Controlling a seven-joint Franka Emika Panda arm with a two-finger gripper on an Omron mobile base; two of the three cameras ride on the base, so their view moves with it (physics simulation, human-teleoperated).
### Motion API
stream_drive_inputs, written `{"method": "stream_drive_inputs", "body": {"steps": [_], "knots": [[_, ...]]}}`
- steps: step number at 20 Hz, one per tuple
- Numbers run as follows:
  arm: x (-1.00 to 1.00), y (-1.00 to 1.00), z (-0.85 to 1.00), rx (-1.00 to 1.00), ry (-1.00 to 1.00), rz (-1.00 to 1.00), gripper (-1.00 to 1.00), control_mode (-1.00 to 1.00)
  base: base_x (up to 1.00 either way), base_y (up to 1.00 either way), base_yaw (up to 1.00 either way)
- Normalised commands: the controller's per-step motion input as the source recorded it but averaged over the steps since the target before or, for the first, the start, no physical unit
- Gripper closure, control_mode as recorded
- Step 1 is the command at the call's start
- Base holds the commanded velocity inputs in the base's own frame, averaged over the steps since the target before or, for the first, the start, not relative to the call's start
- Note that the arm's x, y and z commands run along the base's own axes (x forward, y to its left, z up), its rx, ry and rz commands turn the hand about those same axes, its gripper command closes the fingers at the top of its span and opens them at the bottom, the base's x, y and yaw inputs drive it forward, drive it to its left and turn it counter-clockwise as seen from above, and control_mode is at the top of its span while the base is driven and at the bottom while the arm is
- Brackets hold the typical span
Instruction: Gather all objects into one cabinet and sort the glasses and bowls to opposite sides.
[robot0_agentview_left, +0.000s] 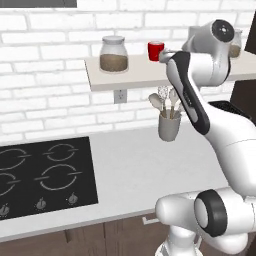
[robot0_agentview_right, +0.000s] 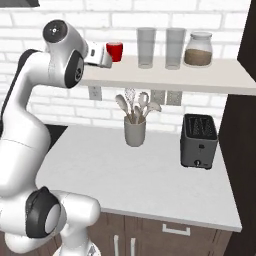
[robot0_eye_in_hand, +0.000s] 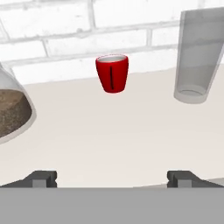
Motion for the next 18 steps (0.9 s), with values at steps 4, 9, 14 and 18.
{"method": "stream_drive_inputs", "body": {"steps": [4, 9, 14, 18], "knots": [[0.25, -0.02, 0.01, 0.00, 0.00, 0.00, -1.00, -1.00, 0.00, 0.00, 0.00], [0.45, -0.06, 0.00, 0.00, 0.00, 0.00, -1.00, -1.00, 0.00, 0.00, 0.00], [0.48, -0.06, 0.00, 0.00, 0.00, 0.00, -1.00, -1.00, 0.00, 0.00, 0.00], [0.38, -0.01, 0.00, 0.00, 0.00, 0.00, -1.00, -1.00, 0.00, 0.00, 0.00]]}}
